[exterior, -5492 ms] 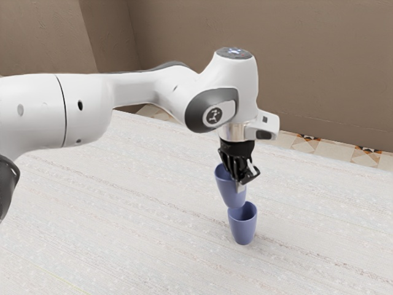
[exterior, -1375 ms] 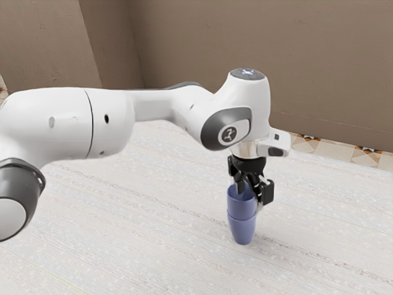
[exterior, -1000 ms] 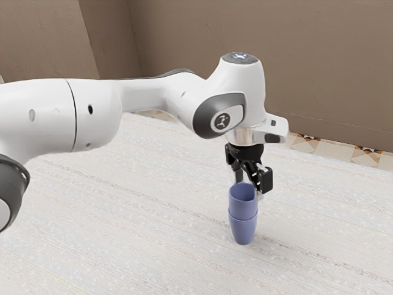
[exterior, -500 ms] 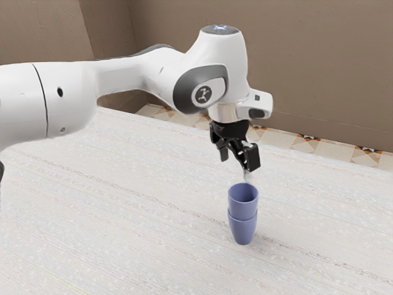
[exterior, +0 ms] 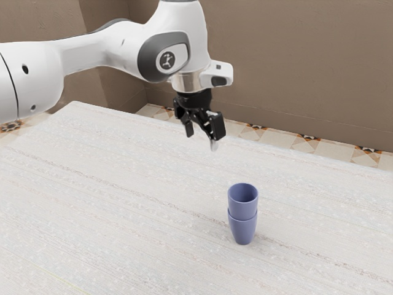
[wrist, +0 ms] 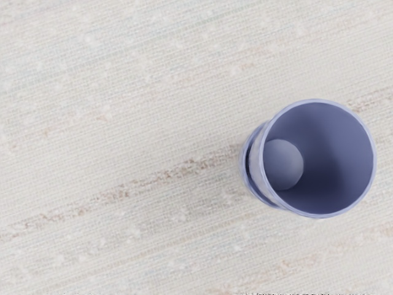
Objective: Place the left cup onto the right cup
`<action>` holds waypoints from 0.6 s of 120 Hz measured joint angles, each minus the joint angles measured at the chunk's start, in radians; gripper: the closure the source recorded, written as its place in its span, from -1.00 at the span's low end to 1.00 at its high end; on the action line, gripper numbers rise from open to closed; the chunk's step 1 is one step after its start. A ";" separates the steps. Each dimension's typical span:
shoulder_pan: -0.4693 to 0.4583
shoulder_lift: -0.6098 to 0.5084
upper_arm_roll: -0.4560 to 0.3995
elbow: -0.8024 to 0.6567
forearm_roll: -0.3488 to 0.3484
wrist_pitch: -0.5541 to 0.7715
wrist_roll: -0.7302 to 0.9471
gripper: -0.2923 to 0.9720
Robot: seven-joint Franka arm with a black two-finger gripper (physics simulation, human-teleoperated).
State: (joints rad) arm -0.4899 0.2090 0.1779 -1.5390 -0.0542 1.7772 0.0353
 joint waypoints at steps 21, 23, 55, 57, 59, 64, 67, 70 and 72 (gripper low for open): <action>0.060 -0.022 0.000 0.000 0.000 -0.029 0.000 -0.54; 0.066 -0.024 0.000 0.000 0.000 -0.032 0.000 -0.54; 0.156 -0.078 -0.001 0.000 0.000 -0.089 -0.001 -0.54; 0.162 -0.082 -0.001 0.000 0.000 -0.092 -0.001 -0.54; 0.168 -0.085 -0.001 0.000 0.000 -0.095 -0.001 -0.54; 0.180 -0.094 -0.002 0.000 0.000 -0.103 -0.001 -0.54; 0.187 -0.100 -0.003 0.000 0.000 -0.108 -0.002 -0.54; 0.194 -0.107 -0.004 0.000 0.000 -0.112 -0.002 -0.54; 0.199 -0.110 -0.004 -0.001 0.000 -0.114 -0.002 -0.54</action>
State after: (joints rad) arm -0.2905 0.0987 0.1735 -1.5395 -0.0539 1.6633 0.0337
